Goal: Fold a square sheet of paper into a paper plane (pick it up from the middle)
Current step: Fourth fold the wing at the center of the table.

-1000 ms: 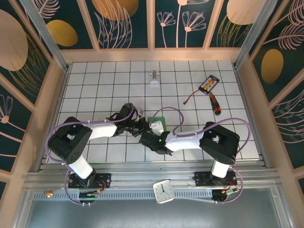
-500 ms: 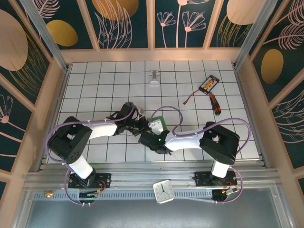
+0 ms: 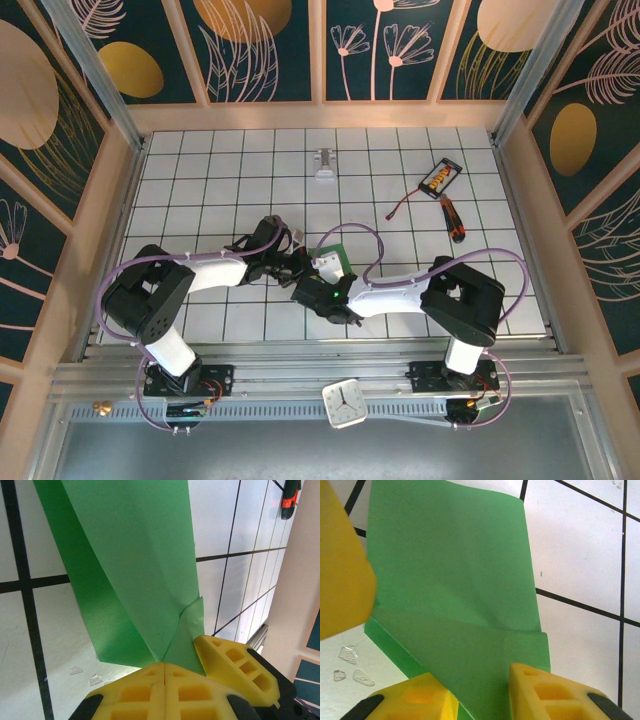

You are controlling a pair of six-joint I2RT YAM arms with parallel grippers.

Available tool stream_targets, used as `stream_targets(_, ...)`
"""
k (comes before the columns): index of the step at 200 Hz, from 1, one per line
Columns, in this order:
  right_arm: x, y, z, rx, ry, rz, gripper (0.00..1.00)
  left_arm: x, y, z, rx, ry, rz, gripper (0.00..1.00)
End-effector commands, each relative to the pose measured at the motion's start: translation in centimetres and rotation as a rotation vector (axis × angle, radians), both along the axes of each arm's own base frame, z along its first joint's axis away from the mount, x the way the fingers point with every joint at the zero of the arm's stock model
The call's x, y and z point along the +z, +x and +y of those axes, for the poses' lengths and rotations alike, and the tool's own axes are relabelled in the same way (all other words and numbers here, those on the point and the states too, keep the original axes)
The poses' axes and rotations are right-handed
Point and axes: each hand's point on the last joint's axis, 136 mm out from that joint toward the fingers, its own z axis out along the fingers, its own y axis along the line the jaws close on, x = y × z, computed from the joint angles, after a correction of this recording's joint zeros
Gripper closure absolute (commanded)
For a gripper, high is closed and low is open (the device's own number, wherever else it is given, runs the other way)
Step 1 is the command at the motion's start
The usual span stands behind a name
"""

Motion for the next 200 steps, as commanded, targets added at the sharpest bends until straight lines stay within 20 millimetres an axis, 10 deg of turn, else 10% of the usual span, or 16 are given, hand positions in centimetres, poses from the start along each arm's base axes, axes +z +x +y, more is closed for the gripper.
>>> stream_targets(1, 1.55, 0.76, -0.05, -0.012, 0.025, -0.038, 0.69, -0.34, -0.63, -0.21, -0.035, 0.004, 0.016, 1.00)
stream_targets(200, 1.48, 1.60, -0.95, -0.011, 0.015, -0.043, 0.99, -0.24, -0.50, 0.03, -0.042, 0.027, -0.008, 1.00)
